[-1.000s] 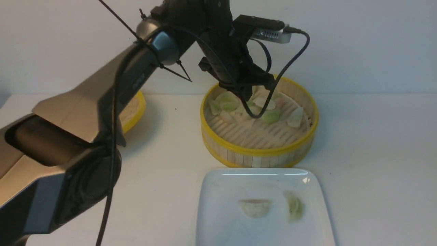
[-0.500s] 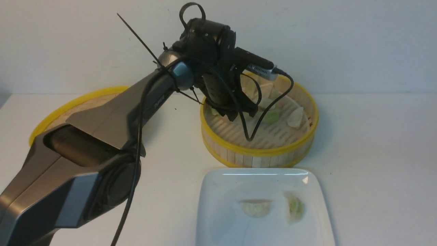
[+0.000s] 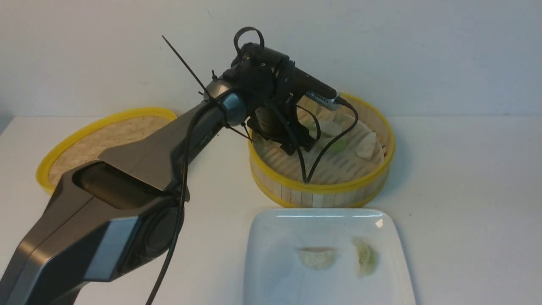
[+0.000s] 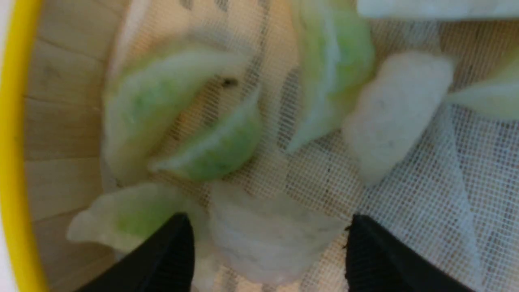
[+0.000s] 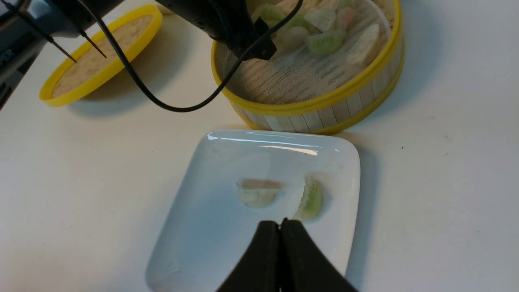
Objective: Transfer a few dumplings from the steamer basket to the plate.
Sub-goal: Use the left arm to grab a dumpling from the steamer, then use the left arm to put the dumpling into the plate
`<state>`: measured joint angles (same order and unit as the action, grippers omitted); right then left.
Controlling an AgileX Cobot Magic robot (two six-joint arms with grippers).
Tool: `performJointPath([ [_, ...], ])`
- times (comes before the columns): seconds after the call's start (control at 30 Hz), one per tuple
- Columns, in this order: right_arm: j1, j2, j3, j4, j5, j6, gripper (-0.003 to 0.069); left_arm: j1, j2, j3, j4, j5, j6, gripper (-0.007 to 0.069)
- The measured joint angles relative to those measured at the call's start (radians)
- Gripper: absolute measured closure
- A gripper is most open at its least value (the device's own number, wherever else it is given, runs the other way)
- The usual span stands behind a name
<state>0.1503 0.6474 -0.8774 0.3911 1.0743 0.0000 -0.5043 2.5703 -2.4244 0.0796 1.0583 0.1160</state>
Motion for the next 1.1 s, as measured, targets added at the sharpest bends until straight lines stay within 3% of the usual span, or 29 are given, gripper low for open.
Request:
performJointPath([
  [0.17,0.000,0.000,0.000,0.008,0.002,0.000,0.0673,-0.001,0.008,-0.008,0.002,-0.001,0.000,0.0182],
  [0.3,0.000,0.000,0.000,0.015,0.002,0.000,0.0673,-0.001,0.013,-0.010,0.004,0.001,0.000,0.0289],
  [0.5,0.000,0.000,0.000,0.020,0.003,0.000,0.0673,-0.001,0.013,-0.012,0.004,0.016,0.000,0.0288],
  [0.67,0.000,0.000,0.000,0.022,0.003,0.000,0.0673,-0.001,0.001,-0.046,0.002,0.137,-0.003,0.0302],
  [0.87,0.000,0.000,0.000,0.022,0.005,0.000,0.0673,-0.001,-0.041,-0.135,-0.008,0.179,-0.007,0.0313],
  [1.1,0.000,0.000,0.000,0.023,0.009,0.000,0.0673,-0.001,-0.190,-0.130,-0.148,0.189,-0.008,0.0313],
])
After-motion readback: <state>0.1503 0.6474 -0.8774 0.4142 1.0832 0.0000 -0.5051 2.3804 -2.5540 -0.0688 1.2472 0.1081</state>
